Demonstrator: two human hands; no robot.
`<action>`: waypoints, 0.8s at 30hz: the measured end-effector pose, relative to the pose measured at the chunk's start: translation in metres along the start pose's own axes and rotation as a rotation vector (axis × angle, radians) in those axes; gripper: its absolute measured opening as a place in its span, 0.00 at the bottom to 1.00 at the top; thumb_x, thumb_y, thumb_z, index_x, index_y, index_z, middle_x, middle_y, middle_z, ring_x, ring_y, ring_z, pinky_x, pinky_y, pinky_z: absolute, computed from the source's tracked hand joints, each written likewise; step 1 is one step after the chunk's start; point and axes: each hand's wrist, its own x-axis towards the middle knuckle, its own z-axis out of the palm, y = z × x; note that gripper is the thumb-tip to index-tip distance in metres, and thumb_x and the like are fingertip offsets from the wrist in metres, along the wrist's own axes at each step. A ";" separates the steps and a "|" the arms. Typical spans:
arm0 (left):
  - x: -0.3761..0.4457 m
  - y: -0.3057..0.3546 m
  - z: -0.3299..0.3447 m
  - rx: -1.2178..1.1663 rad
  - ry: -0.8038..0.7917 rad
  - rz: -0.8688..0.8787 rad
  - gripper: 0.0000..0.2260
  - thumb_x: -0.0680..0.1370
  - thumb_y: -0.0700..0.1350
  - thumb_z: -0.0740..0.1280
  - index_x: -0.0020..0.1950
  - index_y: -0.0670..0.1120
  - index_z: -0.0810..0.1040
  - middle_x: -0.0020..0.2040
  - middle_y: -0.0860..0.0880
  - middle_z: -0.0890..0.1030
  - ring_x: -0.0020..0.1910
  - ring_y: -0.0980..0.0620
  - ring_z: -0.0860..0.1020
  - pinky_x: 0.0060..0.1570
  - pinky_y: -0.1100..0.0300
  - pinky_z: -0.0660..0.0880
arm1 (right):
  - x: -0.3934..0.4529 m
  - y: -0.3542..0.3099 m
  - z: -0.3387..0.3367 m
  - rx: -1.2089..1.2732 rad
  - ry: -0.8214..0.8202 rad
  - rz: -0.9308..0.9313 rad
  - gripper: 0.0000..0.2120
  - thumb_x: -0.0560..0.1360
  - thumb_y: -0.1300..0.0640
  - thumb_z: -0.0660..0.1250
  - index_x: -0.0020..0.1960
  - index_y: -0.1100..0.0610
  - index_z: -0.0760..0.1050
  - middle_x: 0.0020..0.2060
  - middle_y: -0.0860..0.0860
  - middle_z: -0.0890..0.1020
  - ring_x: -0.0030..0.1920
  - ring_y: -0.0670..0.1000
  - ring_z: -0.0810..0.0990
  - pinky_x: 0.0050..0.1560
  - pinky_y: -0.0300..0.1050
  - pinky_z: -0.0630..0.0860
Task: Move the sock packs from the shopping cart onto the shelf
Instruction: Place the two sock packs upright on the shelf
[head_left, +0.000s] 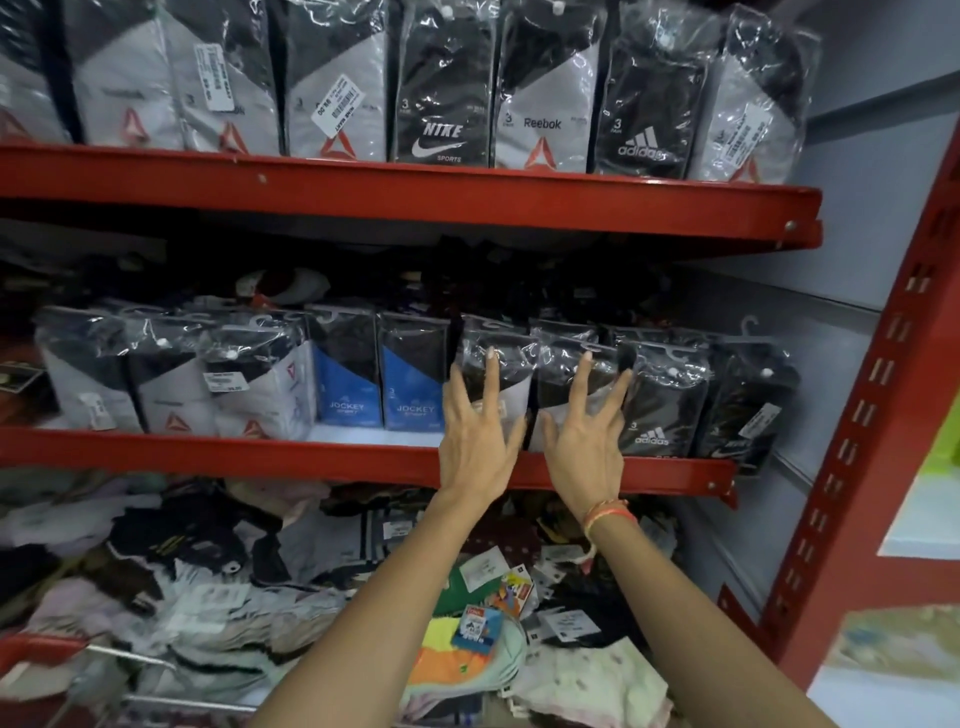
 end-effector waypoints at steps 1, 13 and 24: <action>-0.005 -0.004 -0.004 0.018 -0.019 0.020 0.33 0.78 0.60 0.54 0.76 0.56 0.37 0.78 0.39 0.44 0.76 0.39 0.47 0.63 0.44 0.72 | -0.004 -0.003 -0.002 -0.013 -0.003 0.002 0.37 0.80 0.50 0.59 0.78 0.48 0.37 0.76 0.65 0.37 0.73 0.70 0.56 0.54 0.62 0.79; -0.137 -0.091 -0.037 0.205 -0.187 0.003 0.26 0.80 0.54 0.53 0.76 0.46 0.56 0.78 0.44 0.55 0.77 0.46 0.52 0.74 0.44 0.53 | -0.148 -0.028 0.044 -0.091 -0.169 0.009 0.26 0.78 0.53 0.63 0.73 0.59 0.63 0.75 0.66 0.57 0.69 0.69 0.64 0.56 0.65 0.77; -0.278 -0.173 -0.022 0.225 -0.366 -0.145 0.19 0.79 0.48 0.54 0.62 0.40 0.75 0.62 0.40 0.77 0.63 0.41 0.72 0.63 0.48 0.70 | -0.287 -0.014 0.095 -0.189 -0.623 0.070 0.23 0.80 0.50 0.59 0.71 0.60 0.64 0.72 0.62 0.62 0.69 0.66 0.64 0.64 0.59 0.69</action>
